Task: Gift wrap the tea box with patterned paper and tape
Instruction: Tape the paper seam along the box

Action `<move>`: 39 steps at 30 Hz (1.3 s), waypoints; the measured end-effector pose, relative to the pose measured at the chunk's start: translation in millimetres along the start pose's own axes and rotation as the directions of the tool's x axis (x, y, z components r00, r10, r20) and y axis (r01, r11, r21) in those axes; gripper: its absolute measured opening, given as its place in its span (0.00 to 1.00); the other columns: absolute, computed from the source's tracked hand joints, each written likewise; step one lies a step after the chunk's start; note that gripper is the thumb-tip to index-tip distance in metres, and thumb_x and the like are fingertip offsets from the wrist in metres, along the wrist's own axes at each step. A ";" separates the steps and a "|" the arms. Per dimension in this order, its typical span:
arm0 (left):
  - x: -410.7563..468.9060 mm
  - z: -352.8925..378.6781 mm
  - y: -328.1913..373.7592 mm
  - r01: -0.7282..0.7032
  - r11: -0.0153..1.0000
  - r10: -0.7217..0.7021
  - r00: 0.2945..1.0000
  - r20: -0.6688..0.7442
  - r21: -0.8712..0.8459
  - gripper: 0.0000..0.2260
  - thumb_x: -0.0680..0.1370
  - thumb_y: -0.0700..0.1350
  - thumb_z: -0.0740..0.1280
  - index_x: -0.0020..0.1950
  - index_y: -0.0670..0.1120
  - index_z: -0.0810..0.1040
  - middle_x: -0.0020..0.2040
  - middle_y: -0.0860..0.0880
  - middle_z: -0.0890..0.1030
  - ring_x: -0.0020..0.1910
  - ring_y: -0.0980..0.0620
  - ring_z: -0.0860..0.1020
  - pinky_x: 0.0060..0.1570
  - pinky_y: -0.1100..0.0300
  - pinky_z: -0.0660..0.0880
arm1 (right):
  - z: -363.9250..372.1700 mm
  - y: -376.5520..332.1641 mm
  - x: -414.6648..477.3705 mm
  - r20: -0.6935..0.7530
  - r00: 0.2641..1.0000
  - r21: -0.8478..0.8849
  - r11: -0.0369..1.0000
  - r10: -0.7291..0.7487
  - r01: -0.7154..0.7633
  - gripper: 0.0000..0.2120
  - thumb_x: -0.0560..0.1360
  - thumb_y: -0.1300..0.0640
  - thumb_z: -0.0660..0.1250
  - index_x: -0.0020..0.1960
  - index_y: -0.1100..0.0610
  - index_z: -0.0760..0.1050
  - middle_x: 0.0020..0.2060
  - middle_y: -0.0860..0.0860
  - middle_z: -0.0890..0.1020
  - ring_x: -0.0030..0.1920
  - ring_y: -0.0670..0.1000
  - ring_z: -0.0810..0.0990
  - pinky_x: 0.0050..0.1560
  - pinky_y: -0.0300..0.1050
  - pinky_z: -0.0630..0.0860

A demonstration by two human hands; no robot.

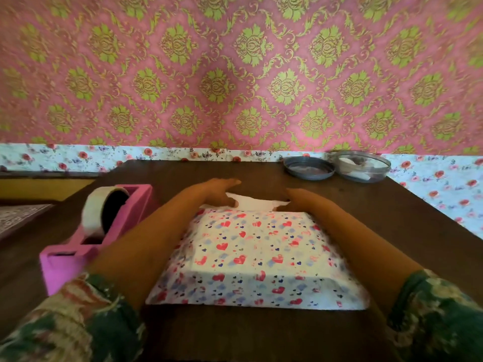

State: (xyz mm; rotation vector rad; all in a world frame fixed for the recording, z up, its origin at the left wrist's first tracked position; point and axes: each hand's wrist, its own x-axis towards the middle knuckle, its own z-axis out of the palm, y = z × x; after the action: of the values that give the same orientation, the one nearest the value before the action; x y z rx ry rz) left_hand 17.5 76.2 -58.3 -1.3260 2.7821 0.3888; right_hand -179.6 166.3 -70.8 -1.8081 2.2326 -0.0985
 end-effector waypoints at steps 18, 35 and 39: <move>-84.5 -55.0 3.7 -0.201 0.978 0.179 0.949 -0.259 -0.057 0.11 0.74 0.44 0.70 0.52 0.39 0.80 0.46 0.47 0.77 0.45 0.50 0.74 0.39 0.66 0.67 | -55.3 -8.1 -84.4 -0.354 0.867 0.139 0.897 -0.351 0.419 0.01 0.79 0.60 0.58 0.49 0.56 0.66 0.42 0.49 0.74 0.45 0.50 0.71 0.44 0.43 0.67; -165.3 -15.7 25.2 -0.120 0.974 0.167 0.954 -0.250 0.193 0.11 0.79 0.44 0.62 0.58 0.49 0.80 0.58 0.52 0.81 0.54 0.50 0.77 0.49 0.59 0.72 | 0.8 -38.1 -149.5 -0.306 0.908 -0.025 0.955 -0.287 0.294 0.07 0.76 0.57 0.64 0.48 0.61 0.74 0.49 0.57 0.81 0.50 0.56 0.77 0.48 0.49 0.73; -171.9 -9.4 28.8 -0.090 0.978 0.132 0.967 -0.219 0.189 0.13 0.80 0.46 0.61 0.62 0.49 0.78 0.61 0.51 0.79 0.57 0.50 0.76 0.52 0.57 0.73 | -3.0 -46.3 -158.1 -0.161 0.959 0.057 0.968 -0.233 0.245 0.25 0.75 0.42 0.63 0.66 0.53 0.66 0.62 0.54 0.75 0.59 0.54 0.75 0.57 0.48 0.72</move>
State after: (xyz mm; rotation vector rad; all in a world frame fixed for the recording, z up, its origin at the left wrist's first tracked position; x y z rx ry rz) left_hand 105.3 222.0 -19.4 -1.2510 3.0020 -0.0159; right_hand -106.7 308.9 -32.1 -2.0839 2.0635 -0.3774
